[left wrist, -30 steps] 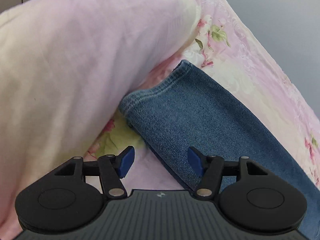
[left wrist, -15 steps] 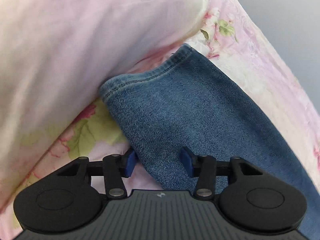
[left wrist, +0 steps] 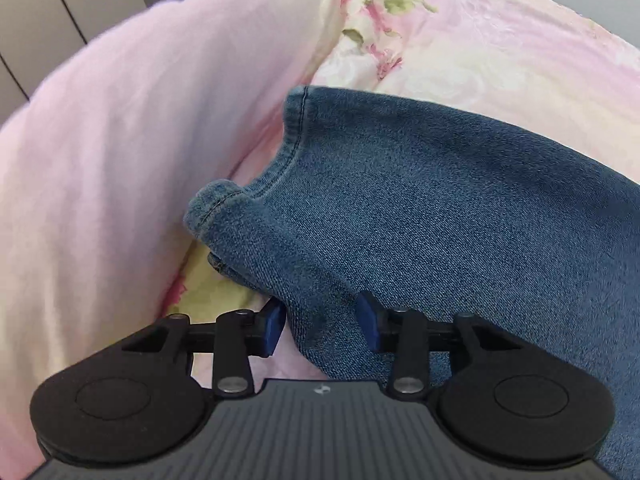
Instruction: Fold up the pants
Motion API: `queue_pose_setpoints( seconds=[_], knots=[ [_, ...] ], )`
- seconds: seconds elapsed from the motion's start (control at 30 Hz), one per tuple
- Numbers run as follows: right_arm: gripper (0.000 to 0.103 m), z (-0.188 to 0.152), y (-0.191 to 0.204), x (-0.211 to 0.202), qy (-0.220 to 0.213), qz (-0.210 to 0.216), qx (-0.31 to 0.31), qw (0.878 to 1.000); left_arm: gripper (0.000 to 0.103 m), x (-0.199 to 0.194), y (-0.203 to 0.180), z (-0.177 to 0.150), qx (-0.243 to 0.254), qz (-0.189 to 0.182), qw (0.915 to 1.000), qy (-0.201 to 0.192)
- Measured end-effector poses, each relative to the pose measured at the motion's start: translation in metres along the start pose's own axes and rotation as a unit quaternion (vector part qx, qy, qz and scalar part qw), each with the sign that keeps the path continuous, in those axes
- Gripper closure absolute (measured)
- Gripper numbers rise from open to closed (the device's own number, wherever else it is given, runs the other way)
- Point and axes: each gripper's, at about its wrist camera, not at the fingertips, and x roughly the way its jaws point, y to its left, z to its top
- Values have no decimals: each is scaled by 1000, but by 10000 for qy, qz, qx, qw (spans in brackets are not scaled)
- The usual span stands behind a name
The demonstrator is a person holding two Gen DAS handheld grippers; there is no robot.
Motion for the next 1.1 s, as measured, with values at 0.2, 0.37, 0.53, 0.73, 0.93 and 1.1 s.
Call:
queue_pose_setpoints(
  seconds=[0.2, 0.37, 0.53, 0.73, 0.93, 1.1],
  knots=[
    [34, -31, 20, -80, -242, -56, -962, 9951, 39, -53, -11, -23, 639, 247, 9947, -770],
    [41, -110, 68, -114, 85, 1101, -1236, 9862, 39, -109, -36, -55, 1172, -389, 9861, -1108],
    [50, -189, 122, -114, 459, 1846, -1677, 9673, 39, -138, -65, -77, 1398, -1025, 9793, -1042],
    [62, -229, 155, -98, 412, 1914, -1815, 9637, 39, -137, -88, -102, 1433, -1418, 9764, -775],
    [91, -231, 162, -103, 164, 1729, -1806, 9681, 39, -134, -81, -116, 1454, -1419, 9772, -620],
    [103, -240, 167, -121, 346, 1527, -2305, 9604, 39, -132, -75, -121, 1430, -1398, 9780, -588]
  ],
)
